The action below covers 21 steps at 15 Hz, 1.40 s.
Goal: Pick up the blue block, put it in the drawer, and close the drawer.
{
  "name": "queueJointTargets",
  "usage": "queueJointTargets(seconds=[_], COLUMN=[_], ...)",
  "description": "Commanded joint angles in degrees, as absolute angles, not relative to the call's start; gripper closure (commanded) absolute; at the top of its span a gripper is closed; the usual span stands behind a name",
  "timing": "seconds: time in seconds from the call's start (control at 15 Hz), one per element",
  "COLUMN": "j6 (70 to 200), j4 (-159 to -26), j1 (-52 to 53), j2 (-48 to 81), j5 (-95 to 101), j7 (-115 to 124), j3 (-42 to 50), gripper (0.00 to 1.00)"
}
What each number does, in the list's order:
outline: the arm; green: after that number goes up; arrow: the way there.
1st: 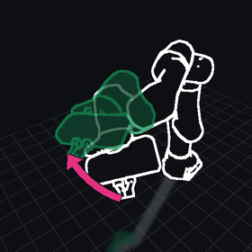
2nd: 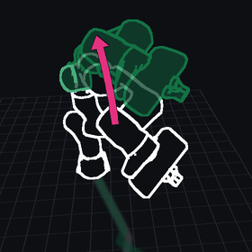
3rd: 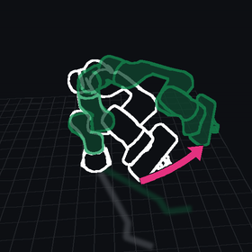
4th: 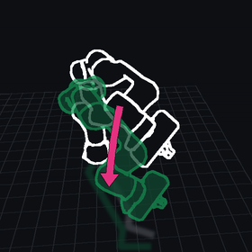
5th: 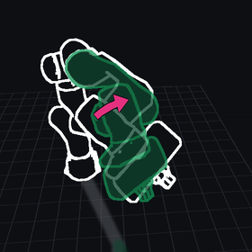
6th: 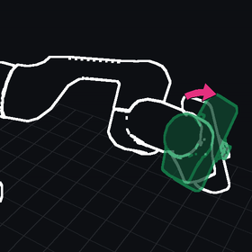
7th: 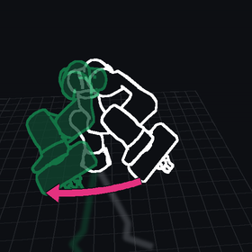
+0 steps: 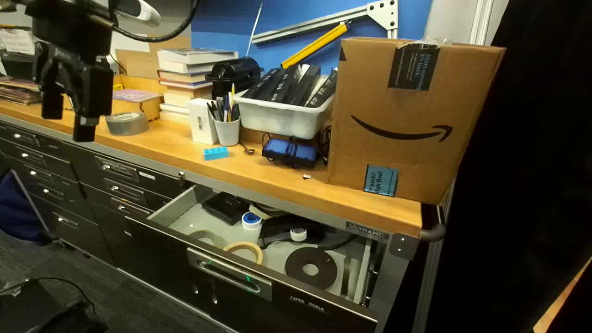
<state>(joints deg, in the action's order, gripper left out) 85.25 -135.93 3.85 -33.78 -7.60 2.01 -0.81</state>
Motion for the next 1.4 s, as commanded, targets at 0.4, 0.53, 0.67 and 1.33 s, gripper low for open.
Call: queueJointTargets(seconds=[0.4, 0.53, 0.67, 1.33], j6=[102.32, 108.95, 113.79, 121.13], j4=[-131.85, -129.79, -127.46, -115.54], j1=[2.77, 2.99, 2.86, 5.9], j2=[-26.15, -21.22, -15.62, 6.42], j5=[-11.43, -11.19, -9.17, 4.37], j7=[5.83, 8.1, 11.59, 31.31], j3=[-2.51, -3.63, -5.27, -7.63], gripper=[0.0, 0.0, 0.0, 0.0])
